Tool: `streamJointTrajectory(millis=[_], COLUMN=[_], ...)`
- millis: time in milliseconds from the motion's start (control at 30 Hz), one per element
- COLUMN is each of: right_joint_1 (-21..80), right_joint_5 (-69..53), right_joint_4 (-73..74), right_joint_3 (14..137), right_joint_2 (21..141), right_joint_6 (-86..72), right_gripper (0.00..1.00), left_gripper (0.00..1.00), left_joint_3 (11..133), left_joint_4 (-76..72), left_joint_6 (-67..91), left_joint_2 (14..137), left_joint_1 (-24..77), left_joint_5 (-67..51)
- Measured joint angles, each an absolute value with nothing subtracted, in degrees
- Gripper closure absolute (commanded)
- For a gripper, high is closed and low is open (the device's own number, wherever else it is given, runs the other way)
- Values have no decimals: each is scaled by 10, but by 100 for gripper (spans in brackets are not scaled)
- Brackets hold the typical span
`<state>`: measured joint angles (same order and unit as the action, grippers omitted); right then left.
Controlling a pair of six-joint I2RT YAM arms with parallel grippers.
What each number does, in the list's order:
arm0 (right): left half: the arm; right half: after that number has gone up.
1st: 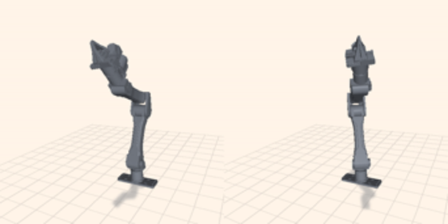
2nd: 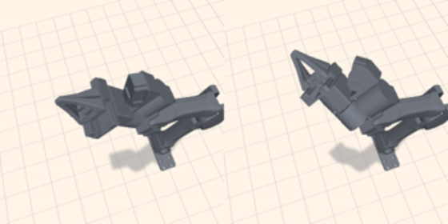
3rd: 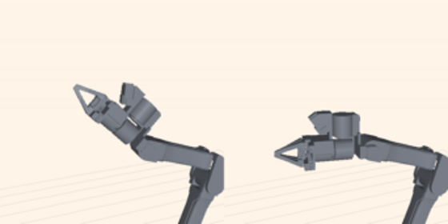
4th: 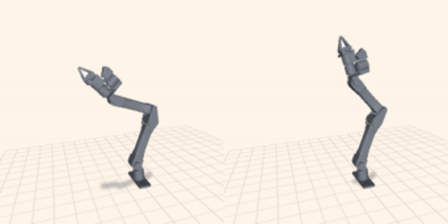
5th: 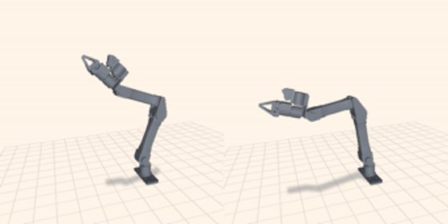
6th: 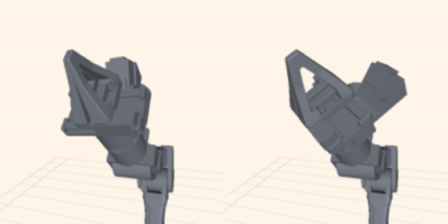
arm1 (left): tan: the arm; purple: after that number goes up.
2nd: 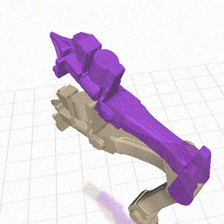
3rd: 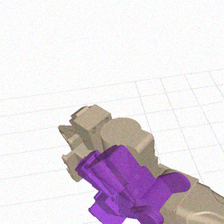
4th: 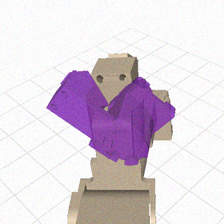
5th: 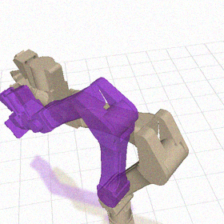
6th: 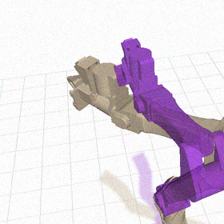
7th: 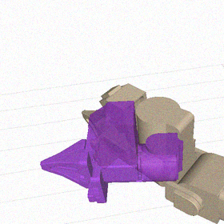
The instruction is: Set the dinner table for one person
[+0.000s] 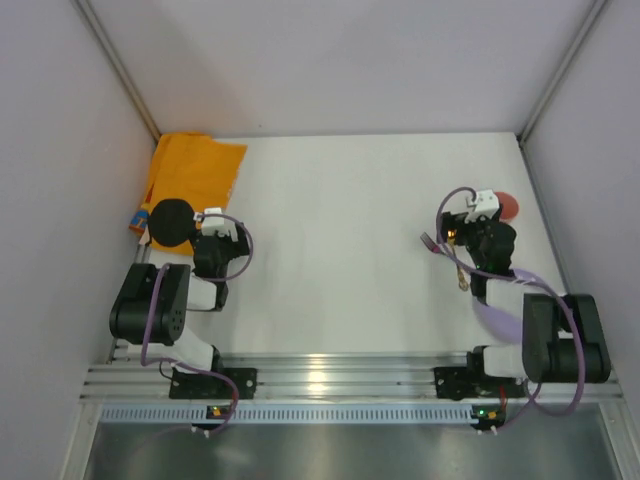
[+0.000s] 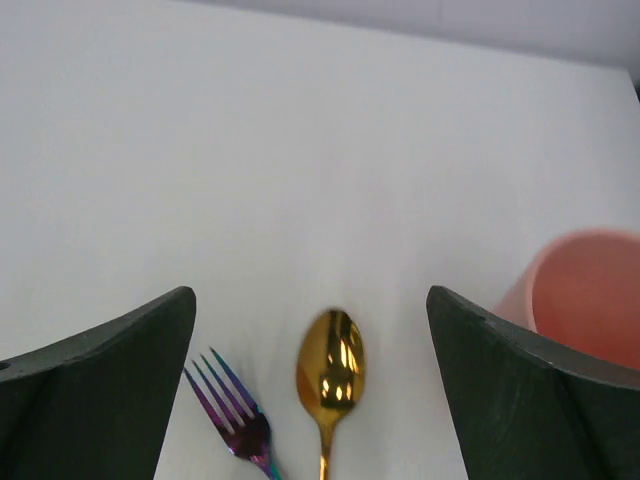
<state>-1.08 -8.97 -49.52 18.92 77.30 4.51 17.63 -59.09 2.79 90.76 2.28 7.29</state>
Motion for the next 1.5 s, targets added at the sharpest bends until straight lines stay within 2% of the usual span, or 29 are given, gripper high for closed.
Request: streamJointTrajectory(millis=[167, 333, 467, 600, 700, 833, 1000, 1200, 1333, 1500], right_joint_1=[66, 213, 251, 211, 213, 213, 213, 213, 213, 213], right_joint_5=[-117, -115, -20, -51, -55, -62, -81, -91, -91, -86], right_joint_4=[-358, -169, 59, 199, 310, 386, 398, 406, 413, 420], right_joint_3=[326, 519, 658, 614, 610, 591, 572, 570, 570, 570], right_joint_2=[684, 621, 587, 571, 633, 646, 638, 631, 625, 625], right_joint_6=[37, 8, -218, -323, -338, -347, -357, -356, -354, -349], right_gripper=[0, 0, 0, 0, 0, 0, 0, 0, 0, 0], left_gripper=[1, 1, 1, 1, 1, 1, 3, 5, 10, 11], left_joint_3=[176, 176, 176, 176, 205, 349, 479, 556, 564, 626], left_joint_4=[-591, -591, -591, -588, -481, -294, -165, -26, 32, 81], left_joint_6=[28, 28, 28, 30, 42, 74, 96, 96, 98, 98], left_joint_2=[908, 908, 908, 901, 841, 781, 761, 837, 888, 970], left_joint_1=[23, 23, 22, 25, 27, 23, 10, -1, -7, -8], left_joint_5=[73, 73, 72, 105, 148, 174, 168, 149, 147, 163])
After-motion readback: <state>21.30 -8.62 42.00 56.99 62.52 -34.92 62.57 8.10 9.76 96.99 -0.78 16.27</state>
